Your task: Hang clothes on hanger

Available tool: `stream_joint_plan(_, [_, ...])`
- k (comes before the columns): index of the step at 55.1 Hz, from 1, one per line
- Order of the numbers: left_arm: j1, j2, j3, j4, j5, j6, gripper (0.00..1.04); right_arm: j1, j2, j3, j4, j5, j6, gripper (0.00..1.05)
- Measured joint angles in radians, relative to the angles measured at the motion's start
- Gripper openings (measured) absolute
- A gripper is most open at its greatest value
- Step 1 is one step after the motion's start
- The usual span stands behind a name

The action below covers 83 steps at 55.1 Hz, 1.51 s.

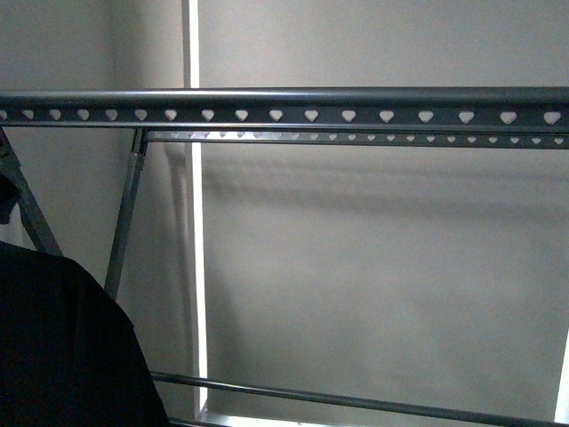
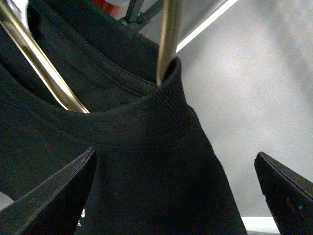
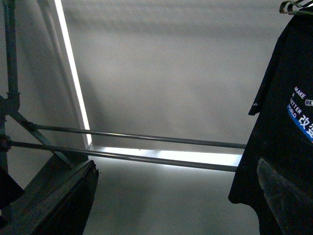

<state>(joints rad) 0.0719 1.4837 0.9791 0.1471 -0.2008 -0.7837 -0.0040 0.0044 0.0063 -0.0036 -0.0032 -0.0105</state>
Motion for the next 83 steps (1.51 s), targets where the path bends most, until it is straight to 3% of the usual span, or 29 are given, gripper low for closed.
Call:
stream_joint_plan(8, [-0.041,0.113,0.077,0.001,-0.046,-0.019,0.97,0.0,0.0,0.0,0.0,0.0,0.0,0.97])
stream_joint_plan(11, [-0.053,0.138,0.102,-0.017,-0.059,-0.026,0.86,0.0,0.0,0.0,0.0,0.0,0.0,0.97])
stream_joint_plan(30, [-0.076,0.137,0.113,-0.031,-0.028,-0.008,0.43,0.0,0.0,0.0,0.0,0.0,0.0,0.97])
stream_joint_plan(37, [-0.088,0.079,0.048,-0.076,0.085,0.087,0.19,0.0,0.0,0.0,0.0,0.0,0.0,0.97])
stream_joint_plan(42, [-0.089,0.01,-0.037,-0.134,0.241,0.182,0.06,0.0,0.0,0.0,0.0,0.0,0.0,0.97])
stream_joint_plan(57, [-0.035,-0.19,-0.142,-0.295,0.627,0.632,0.05,0.0,0.0,0.0,0.0,0.0,0.0,0.97])
stream_joint_plan(62, [-0.028,-0.214,-0.132,-0.376,0.709,0.798,0.05,0.0,0.0,0.0,0.0,0.0,0.0,0.97])
stream_joint_plan(69, [-0.036,-0.215,-0.075,-0.47,0.745,1.079,0.05,0.0,0.0,0.0,0.0,0.001,0.0,0.97])
stream_joint_plan(83, [-0.085,-0.152,0.049,-0.46,0.702,1.766,0.05,0.0,0.0,0.0,0.0,0.001,0.0,0.97])
